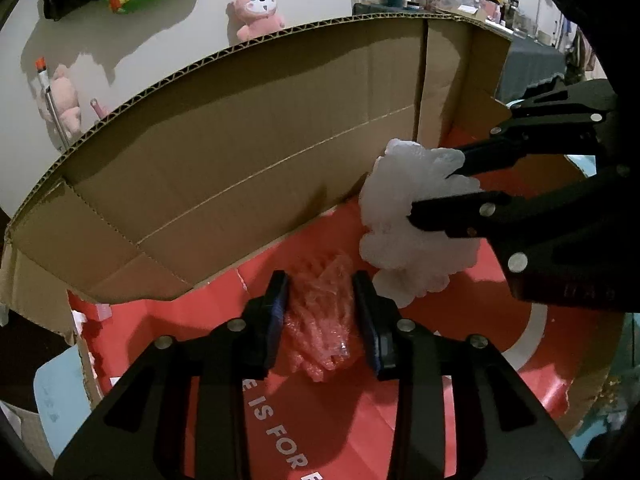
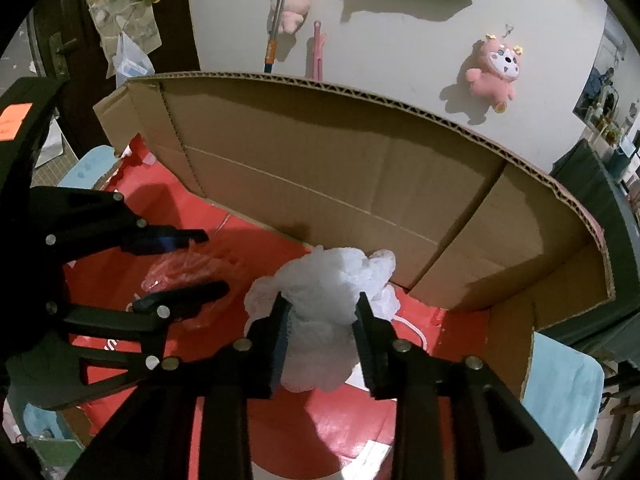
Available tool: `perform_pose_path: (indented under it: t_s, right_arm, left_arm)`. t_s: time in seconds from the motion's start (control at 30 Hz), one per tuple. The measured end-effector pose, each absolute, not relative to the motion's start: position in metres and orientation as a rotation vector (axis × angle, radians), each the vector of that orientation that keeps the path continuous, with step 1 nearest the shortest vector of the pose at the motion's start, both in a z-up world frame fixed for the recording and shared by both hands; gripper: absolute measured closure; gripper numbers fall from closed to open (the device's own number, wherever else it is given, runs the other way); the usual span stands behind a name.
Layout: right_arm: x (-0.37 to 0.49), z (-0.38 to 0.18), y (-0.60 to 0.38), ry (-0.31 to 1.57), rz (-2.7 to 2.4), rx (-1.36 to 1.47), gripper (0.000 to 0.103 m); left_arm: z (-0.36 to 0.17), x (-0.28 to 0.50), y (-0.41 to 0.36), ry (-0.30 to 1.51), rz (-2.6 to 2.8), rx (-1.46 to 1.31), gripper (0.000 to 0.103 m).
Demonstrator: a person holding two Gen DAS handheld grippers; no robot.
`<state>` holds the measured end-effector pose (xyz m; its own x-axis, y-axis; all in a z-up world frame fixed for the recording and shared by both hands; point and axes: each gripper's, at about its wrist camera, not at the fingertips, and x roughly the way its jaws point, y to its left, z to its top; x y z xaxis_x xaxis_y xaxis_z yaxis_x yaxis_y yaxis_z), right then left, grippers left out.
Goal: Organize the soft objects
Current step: 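Carry both poufs up and over into the red-lined cardboard box with both grippers, then open both grippers to drop the poufs inside the box, then withdraw both grippers from the box back toward the table items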
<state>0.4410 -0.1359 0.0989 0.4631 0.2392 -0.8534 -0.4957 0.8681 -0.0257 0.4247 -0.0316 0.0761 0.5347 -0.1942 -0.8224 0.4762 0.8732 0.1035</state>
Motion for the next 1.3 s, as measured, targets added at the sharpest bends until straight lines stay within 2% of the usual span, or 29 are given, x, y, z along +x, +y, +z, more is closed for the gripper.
perform_pose_path:
  t_s: [0.1,0.23,0.4,0.47,0.57,0.73,0.83,0.93,1.3]
  right_arm:
    - [0.443,0.099,-0.137,1.000,0.461,-0.276,0.064]
    - [0.446,0.100,-0.138,1.004,0.459,-0.272,0.061]
    - [0.447,0.100,-0.139,1.010,0.453,-0.282,0.049]
    - [0.447,0.100,-0.140,1.011,0.447,-0.284,0.042]
    - [0.447,0.101,-0.141,1.018,0.443,-0.281,0.034]
    - [0.444,0.106,-0.146,1.014,0.417,-0.263,0.030]
    - [0.439,0.114,-0.151,1.003,0.405,-0.240,0.023]
    - [0.429,0.129,-0.156,0.972,0.392,-0.228,0.020]
    - [0.340,0.214,-0.172,0.775,0.380,-0.194,0.001]
  left_arm:
    - [0.075,0.424,-0.030,0.926,-0.406,0.325,0.063]
    - [0.076,0.426,-0.026,0.915,-0.383,0.325,0.043]
    - [0.077,0.426,-0.023,0.917,-0.381,0.321,0.039]
    - [0.078,0.426,-0.022,0.916,-0.381,0.328,0.034]
    - [0.081,0.421,-0.022,0.909,-0.377,0.330,0.033]
    - [0.094,0.411,-0.021,0.887,-0.362,0.328,0.027]
    - [0.105,0.402,-0.018,0.869,-0.348,0.323,0.027]
    - [0.121,0.388,-0.013,0.843,-0.334,0.295,0.027]
    - [0.201,0.290,-0.002,0.619,-0.328,0.186,0.007]
